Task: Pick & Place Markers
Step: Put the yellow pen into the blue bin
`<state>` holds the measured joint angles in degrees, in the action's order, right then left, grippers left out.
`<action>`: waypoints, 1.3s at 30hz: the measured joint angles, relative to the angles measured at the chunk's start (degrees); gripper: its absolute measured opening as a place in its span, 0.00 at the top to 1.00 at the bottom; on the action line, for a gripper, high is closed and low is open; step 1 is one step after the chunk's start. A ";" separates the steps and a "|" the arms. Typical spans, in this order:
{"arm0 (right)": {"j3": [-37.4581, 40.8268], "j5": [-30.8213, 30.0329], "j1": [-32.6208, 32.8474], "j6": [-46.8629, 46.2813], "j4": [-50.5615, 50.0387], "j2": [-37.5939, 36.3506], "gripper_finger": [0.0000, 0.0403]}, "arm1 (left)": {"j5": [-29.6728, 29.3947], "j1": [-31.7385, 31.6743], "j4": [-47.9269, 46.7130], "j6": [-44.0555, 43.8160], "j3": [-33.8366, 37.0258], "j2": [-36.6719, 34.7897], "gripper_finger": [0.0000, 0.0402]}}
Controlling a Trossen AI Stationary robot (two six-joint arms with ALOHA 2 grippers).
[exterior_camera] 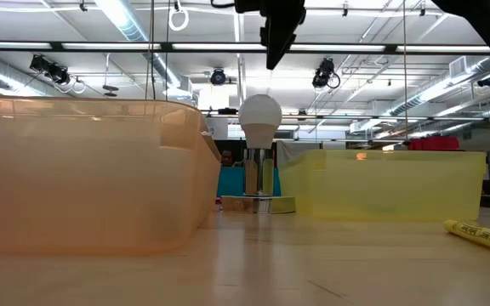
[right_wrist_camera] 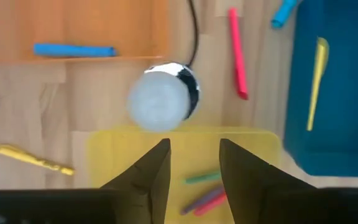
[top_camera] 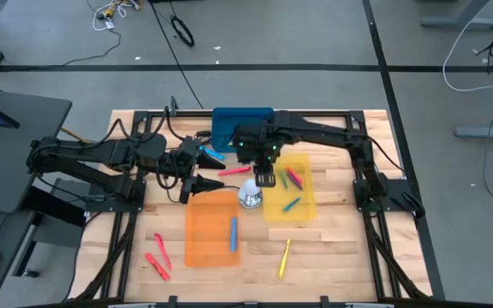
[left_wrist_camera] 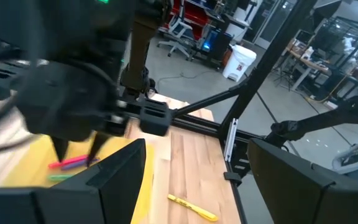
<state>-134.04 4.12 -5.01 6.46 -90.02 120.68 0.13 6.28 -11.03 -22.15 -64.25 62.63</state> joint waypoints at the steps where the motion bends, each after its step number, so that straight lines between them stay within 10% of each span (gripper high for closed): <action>1: 0.00 -0.02 0.69 0.00 0.00 0.00 0.66 | 0.04 0.00 0.01 -0.03 -0.02 0.00 0.29; 11: 0.00 0.03 7.31 -2.74 0.02 0.02 0.66 | 1.10 0.31 0.05 -2.48 0.00 0.00 0.29; 39: 0.02 4.48 23.52 -5.01 -0.04 0.09 0.66 | 26.65 0.42 1.57 -14.80 -0.01 -3.95 0.29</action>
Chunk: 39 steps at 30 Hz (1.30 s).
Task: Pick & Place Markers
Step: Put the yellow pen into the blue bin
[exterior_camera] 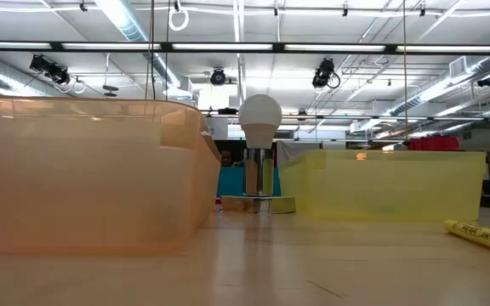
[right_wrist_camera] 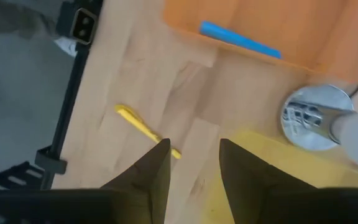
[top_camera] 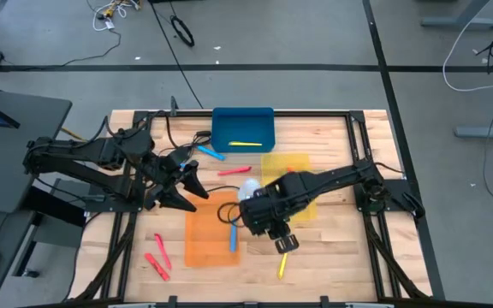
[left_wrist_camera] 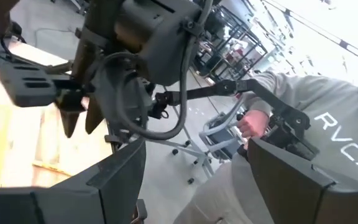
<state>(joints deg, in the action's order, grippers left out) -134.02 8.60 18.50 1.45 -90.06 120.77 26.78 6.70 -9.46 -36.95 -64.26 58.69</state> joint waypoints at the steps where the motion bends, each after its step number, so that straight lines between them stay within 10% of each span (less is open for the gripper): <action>1: 0.00 0.00 0.59 0.59 0.00 0.00 0.66 | 0.05 0.00 0.10 0.00 0.01 -0.07 0.29; 39: 0.25 -2.46 13.29 24.45 0.16 0.00 0.66 | -1.24 0.00 -1.96 0.09 0.01 -0.29 0.29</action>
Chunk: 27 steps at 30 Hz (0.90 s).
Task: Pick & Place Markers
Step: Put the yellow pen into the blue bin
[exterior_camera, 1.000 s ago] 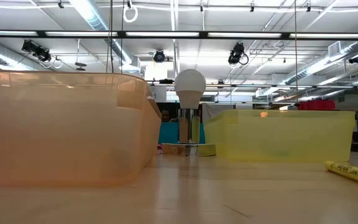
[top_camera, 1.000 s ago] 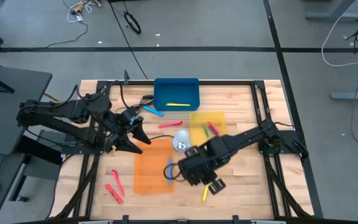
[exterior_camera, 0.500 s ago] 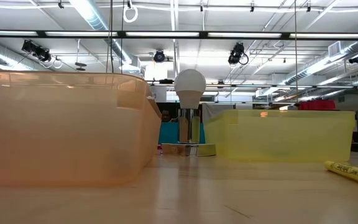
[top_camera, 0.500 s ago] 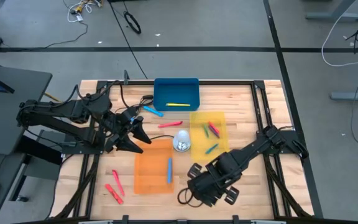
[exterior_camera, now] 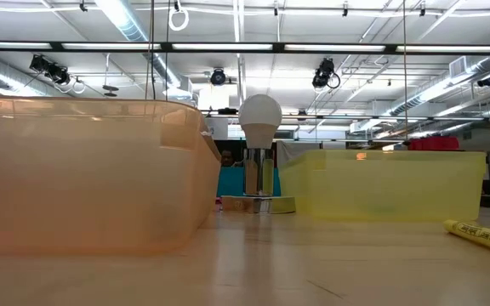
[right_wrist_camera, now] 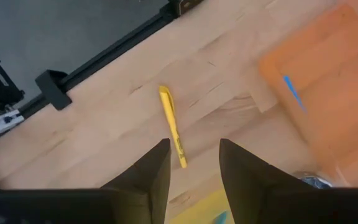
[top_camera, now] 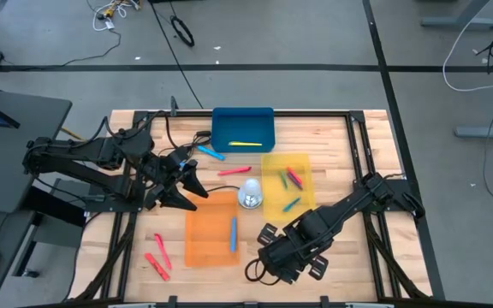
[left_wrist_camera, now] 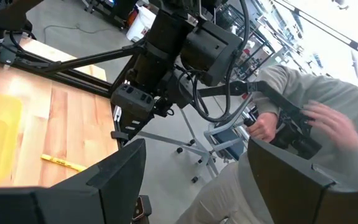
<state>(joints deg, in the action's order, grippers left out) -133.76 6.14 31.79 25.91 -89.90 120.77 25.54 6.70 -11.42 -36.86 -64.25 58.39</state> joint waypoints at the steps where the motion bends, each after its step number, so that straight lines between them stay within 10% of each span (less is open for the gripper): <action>1: 0.59 -0.41 0.00 0.26 0.12 0.00 0.66 | 0.00 0.00 0.00 0.00 0.00 0.00 0.29; 27: 38.69 -2.50 -1.31 5.01 25.67 -5.93 0.66 | 0.00 0.00 0.04 0.02 0.00 0.04 0.29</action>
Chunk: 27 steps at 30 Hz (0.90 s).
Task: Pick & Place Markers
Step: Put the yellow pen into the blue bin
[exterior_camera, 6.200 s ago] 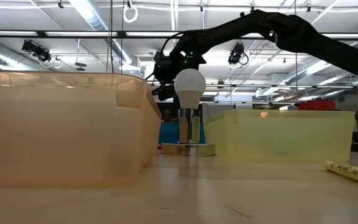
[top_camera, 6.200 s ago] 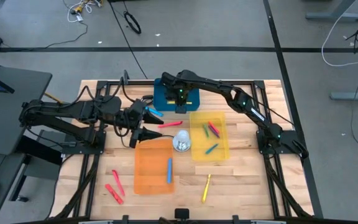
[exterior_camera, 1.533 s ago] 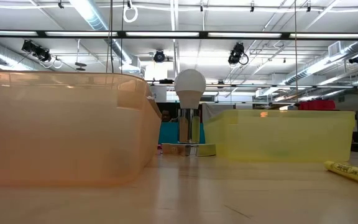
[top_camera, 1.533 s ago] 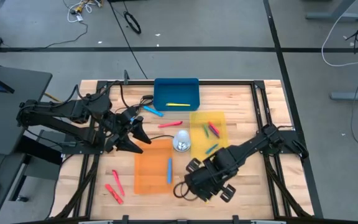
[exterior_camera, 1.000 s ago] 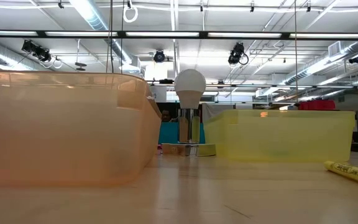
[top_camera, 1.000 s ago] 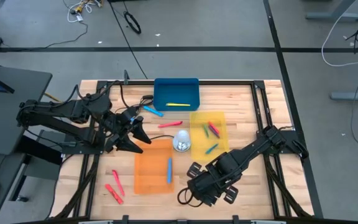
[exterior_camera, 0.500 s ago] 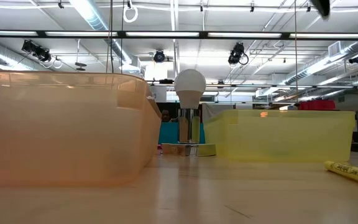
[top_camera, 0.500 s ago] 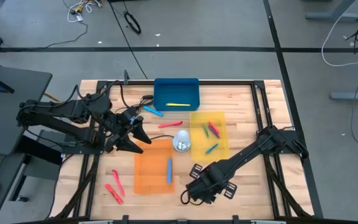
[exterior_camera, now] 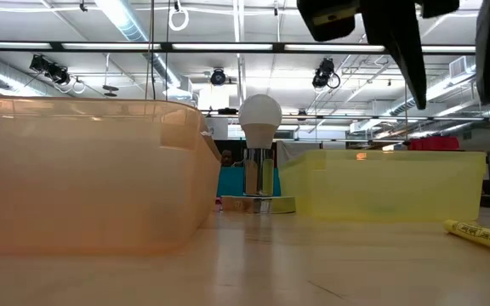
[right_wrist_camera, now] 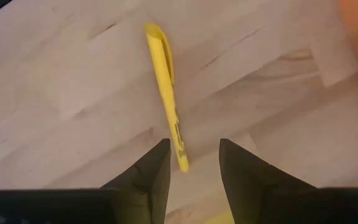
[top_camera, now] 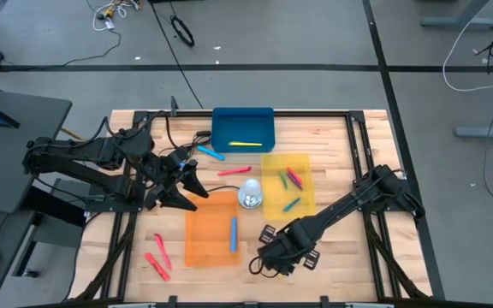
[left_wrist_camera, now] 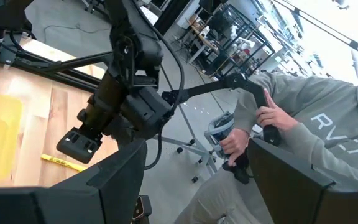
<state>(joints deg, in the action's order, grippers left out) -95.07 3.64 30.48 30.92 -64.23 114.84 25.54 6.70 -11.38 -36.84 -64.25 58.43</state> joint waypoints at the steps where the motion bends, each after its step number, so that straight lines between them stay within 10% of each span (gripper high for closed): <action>1: 0.95 0.02 0.03 0.01 1.10 -0.21 0.66 | 0.00 0.00 0.00 0.00 0.00 0.00 0.29; 27: 17.46 -1.86 0.13 6.12 19.51 -0.61 0.66 | 0.00 0.00 0.00 -0.02 0.00 0.00 0.29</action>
<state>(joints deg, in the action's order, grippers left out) -77.61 1.78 30.61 37.04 -44.72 114.24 25.54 6.70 -11.38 -36.86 -64.25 58.43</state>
